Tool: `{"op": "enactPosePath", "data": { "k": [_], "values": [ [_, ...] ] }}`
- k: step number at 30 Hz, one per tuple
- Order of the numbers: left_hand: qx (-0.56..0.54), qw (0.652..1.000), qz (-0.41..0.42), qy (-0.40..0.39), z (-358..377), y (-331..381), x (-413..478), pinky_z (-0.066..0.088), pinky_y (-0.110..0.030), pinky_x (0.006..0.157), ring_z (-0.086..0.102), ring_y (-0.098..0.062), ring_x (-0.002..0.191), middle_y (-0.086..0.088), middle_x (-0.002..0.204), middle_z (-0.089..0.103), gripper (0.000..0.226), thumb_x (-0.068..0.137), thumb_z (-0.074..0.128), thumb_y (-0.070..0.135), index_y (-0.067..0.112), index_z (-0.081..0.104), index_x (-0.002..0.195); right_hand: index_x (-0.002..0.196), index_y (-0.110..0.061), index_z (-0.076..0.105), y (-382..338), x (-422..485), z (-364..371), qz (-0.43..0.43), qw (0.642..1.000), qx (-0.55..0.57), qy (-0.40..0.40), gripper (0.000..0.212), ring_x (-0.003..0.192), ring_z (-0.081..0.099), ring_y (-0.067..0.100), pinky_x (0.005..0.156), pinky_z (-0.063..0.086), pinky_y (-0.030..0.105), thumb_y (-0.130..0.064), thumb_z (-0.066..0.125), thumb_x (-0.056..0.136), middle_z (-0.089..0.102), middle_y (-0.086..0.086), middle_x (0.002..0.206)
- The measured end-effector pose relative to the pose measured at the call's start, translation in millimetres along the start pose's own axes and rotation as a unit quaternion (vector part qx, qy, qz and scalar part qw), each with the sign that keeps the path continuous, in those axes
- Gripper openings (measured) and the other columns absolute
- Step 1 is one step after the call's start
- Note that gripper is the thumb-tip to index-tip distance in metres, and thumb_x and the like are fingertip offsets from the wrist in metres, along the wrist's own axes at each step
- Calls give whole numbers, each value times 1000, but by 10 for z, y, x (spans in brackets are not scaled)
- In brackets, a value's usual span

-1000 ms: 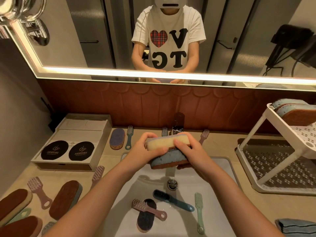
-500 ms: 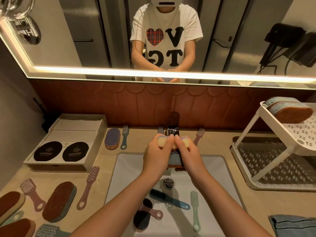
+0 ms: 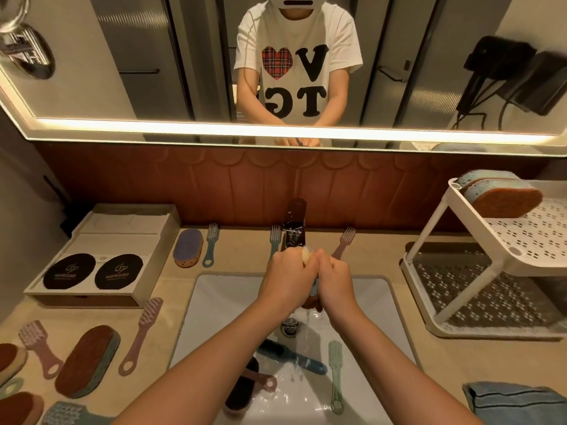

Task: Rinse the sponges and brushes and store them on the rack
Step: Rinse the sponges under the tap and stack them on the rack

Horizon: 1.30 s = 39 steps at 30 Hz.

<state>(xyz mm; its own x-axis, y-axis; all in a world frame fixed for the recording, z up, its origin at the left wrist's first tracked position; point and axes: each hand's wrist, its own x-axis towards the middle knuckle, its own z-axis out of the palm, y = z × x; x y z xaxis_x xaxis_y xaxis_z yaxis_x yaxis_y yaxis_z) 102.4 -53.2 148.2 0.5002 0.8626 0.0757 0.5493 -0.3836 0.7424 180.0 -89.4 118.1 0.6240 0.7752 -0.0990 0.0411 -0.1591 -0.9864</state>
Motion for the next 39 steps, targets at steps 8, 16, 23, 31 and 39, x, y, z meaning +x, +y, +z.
{"op": "enactPosePath", "data": {
  "k": [8, 16, 23, 31, 39],
  "values": [
    [27, 999, 41, 5, 182, 195, 31, 42, -38, 59, 52, -23, 61, -6, 60, 55, 38, 95, 40, 28, 14, 48, 61, 61, -9, 54, -34, 94, -298, 7, 1000, 9, -23, 37, 66, 51, 22, 61, 39, 32, -18, 42, 95, 54, 13, 65],
    [-259, 956, -114, -72, 156, 412, 188, 57, -36, 58, 65, -19, 85, -2, 99, 63, 27, 91, 47, 44, 26, 60, 106, 104, -26, 53, -325, 230, -946, 40, 991, -30, -121, 28, 77, 64, 21, 44, 50, 26, -45, 34, 96, 61, 5, 92],
    [-322, 921, -85, -204, 137, 722, 218, 58, -33, 78, 64, -15, 104, 2, 121, 58, 39, 92, 50, 39, 33, 43, 129, 136, -33, 29, -572, 298, -1659, 0, 979, -72, -188, 46, 92, 63, 12, 63, 58, 25, -40, 45, 93, 54, -4, 113],
    [-289, 926, 15, -245, 289, 1317, 428, 55, -46, 78, 66, -27, 88, -15, 118, 58, 50, 85, 50, 57, 37, 39, 130, 121, -33, 52, -820, 381, -2349, -117, 979, -61, -155, 39, 96, 66, 6, 80, 58, 33, -45, 52, 84, 65, -4, 109],
    [-215, 945, 52, -242, 640, 1996, 693, 56, -30, 79, 59, -16, 101, -1, 120, 52, 47, 94, 38, 44, 32, 25, 137, 122, -37, 44, -868, 595, -2974, -102, 994, -17, -45, 43, 92, 61, 7, 66, 53, 18, -46, 52, 80, 57, -10, 104]
  ]
}}
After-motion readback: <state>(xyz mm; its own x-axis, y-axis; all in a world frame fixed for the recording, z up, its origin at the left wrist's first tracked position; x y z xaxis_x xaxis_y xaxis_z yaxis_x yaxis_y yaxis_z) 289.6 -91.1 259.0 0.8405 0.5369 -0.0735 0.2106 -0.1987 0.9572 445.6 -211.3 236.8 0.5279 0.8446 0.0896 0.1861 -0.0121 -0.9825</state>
